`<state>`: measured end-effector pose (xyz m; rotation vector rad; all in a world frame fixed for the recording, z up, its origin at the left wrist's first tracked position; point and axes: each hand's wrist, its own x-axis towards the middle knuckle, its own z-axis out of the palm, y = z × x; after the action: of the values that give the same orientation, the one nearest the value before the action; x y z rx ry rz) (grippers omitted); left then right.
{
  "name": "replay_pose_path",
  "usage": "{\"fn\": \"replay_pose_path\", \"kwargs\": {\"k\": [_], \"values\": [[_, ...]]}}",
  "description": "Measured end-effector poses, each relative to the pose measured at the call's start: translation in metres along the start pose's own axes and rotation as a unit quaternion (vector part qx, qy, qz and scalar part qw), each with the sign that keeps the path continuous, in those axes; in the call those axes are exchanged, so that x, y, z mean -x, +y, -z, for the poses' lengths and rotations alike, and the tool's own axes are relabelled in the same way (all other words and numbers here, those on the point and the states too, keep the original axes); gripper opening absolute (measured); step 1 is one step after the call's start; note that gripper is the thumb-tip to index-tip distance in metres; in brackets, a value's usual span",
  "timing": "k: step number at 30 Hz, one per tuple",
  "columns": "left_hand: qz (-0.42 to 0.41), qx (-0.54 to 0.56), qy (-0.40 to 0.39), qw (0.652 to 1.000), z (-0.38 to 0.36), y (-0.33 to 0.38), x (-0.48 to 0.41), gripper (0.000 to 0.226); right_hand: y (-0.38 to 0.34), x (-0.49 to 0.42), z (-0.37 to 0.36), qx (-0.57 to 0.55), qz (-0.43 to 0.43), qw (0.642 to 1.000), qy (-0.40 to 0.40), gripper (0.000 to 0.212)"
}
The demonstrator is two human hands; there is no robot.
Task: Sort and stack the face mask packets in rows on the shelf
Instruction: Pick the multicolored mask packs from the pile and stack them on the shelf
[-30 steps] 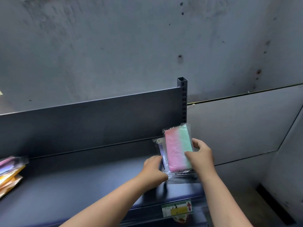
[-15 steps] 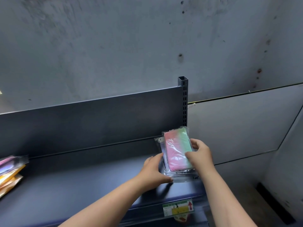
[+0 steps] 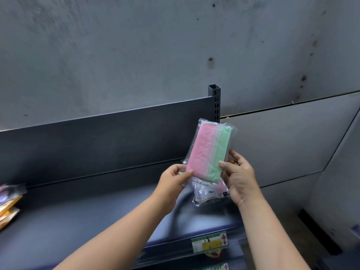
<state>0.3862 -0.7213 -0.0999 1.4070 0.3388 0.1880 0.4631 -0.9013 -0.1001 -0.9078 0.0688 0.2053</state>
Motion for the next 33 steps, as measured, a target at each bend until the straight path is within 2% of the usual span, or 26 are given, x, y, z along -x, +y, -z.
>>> {"fn": "replay_pose_path", "kwargs": {"k": [3,5,7,9,12,14,17,18,21,22,23,26,27,29,31,33], "values": [[0.026,0.11,-0.011,0.994,0.005,0.018,-0.004,0.015,-0.008,-0.002,0.003,-0.035,-0.009,0.999,-0.022,0.044],[0.026,0.106,-0.023,0.994,0.011,0.028,-0.009,0.016,-0.015,-0.005,0.009,-0.061,-0.003,0.998,-0.001,0.041],[0.032,0.061,-0.052,0.996,0.019,0.039,-0.013,0.016,-0.022,-0.01,0.016,-0.05,0.025,0.998,0.024,0.052],[0.042,0.007,-0.088,0.995,0.026,0.049,-0.018,0.019,-0.029,-0.014,0.019,0.052,0.066,0.996,0.034,0.068],[0.045,-0.033,-0.117,0.992,0.033,0.058,-0.025,0.031,-0.042,-0.018,0.017,0.203,0.099,0.974,0.0,0.084],[0.045,-0.04,-0.12,0.991,0.035,0.062,-0.03,0.032,-0.051,-0.021,0.014,0.267,0.094,0.959,-0.029,0.078],[0.063,-0.056,-0.146,0.986,0.04,0.064,-0.035,0.03,-0.059,-0.027,0.012,0.352,0.079,0.932,-0.041,0.048],[0.073,-0.07,-0.154,0.983,0.042,0.065,-0.037,0.03,-0.06,-0.028,0.014,0.377,0.078,0.922,-0.034,0.048],[0.095,-0.131,-0.167,0.973,0.048,0.064,-0.043,0.031,-0.064,-0.025,0.016,0.42,0.057,0.904,-0.056,0.073],[0.091,-0.148,-0.176,0.969,0.048,0.065,-0.044,0.034,-0.065,-0.023,0.016,0.442,0.045,0.893,-0.073,0.074],[0.083,-0.157,-0.175,0.968,0.048,0.063,-0.047,0.035,-0.064,-0.02,0.015,0.468,0.028,0.878,-0.093,0.069],[0.055,-0.104,-0.139,0.983,0.041,0.061,-0.052,0.025,-0.063,-0.013,0.011,0.526,-0.036,0.837,-0.146,0.027],[0.054,-0.079,-0.111,0.989,0.038,0.06,-0.054,0.023,-0.06,-0.012,0.012,0.521,-0.044,0.837,-0.16,0.018],[0.082,0.019,-0.066,0.994,0.038,0.057,-0.056,0.032,-0.055,-0.009,0.013,0.47,-0.051,0.864,-0.172,0.012],[0.115,0.135,-0.051,0.983,0.044,0.055,-0.058,0.043,-0.049,-0.008,0.015,0.391,-0.033,0.911,-0.123,0.012],[0.126,0.126,-0.027,0.984,0.051,0.052,-0.061,0.05,-0.039,-0.011,0.018,0.313,-0.02,0.949,-0.039,0.016]]}}
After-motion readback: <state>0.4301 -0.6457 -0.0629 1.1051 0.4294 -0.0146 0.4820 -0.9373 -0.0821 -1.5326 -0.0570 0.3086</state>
